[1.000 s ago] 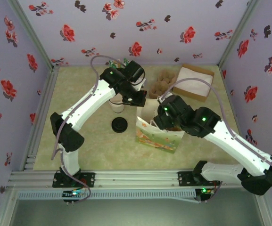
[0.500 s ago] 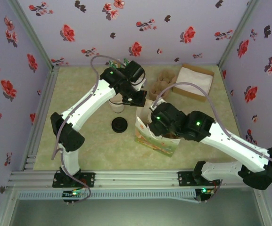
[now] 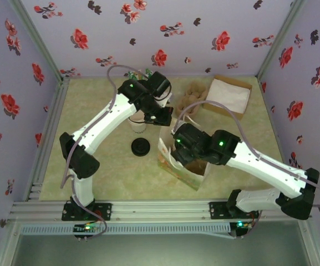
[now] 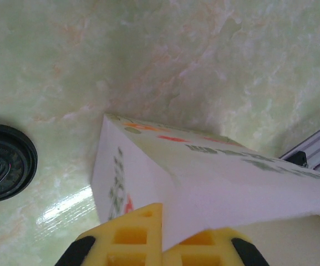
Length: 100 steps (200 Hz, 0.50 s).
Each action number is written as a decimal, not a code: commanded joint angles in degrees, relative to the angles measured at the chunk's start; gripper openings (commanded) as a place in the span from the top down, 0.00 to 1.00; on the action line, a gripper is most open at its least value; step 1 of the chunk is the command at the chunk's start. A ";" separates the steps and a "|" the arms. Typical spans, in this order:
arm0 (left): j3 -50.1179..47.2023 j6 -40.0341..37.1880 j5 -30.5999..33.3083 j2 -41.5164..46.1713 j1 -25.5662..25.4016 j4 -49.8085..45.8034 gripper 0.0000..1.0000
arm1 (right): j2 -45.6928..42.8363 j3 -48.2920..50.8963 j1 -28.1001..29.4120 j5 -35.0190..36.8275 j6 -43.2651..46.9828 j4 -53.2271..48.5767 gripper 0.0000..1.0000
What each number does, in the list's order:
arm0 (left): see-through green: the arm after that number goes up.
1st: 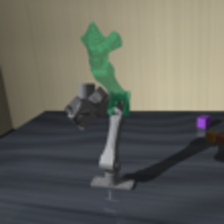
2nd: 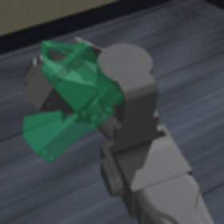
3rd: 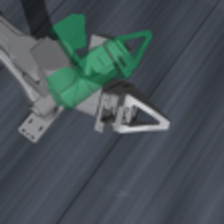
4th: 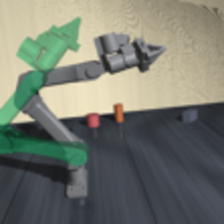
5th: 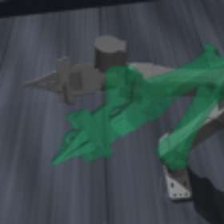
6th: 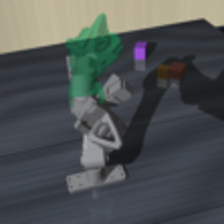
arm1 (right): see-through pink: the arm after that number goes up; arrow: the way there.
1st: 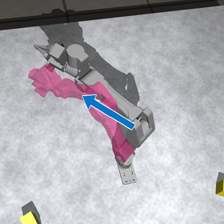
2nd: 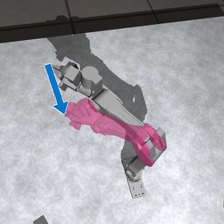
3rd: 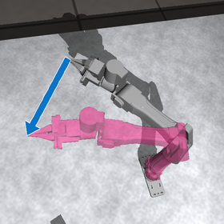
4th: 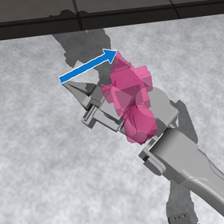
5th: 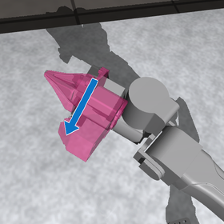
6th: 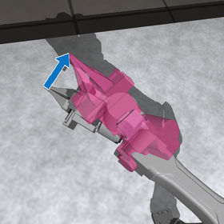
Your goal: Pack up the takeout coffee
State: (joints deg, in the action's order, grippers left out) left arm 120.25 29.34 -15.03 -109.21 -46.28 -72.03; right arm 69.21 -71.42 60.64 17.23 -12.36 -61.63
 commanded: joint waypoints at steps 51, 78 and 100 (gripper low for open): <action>1.40 -1.53 0.44 -0.31 0.25 -1.16 1.00 | -1.85 -0.85 -2.57 -5.50 1.28 -8.92 0.28; 1.31 -1.32 0.44 -0.08 0.32 -0.99 1.00 | -1.33 0.58 -2.74 -6.82 1.25 -10.16 0.28; 1.31 -1.31 0.46 0.20 0.32 -0.99 1.00 | -1.12 0.52 -2.74 -7.29 0.78 -10.25 0.28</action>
State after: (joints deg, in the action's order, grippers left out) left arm 120.29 29.32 -15.05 -109.23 -46.24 -72.10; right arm 68.36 -70.81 58.11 11.44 -11.94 -69.19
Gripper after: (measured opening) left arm 0.039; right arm 0.805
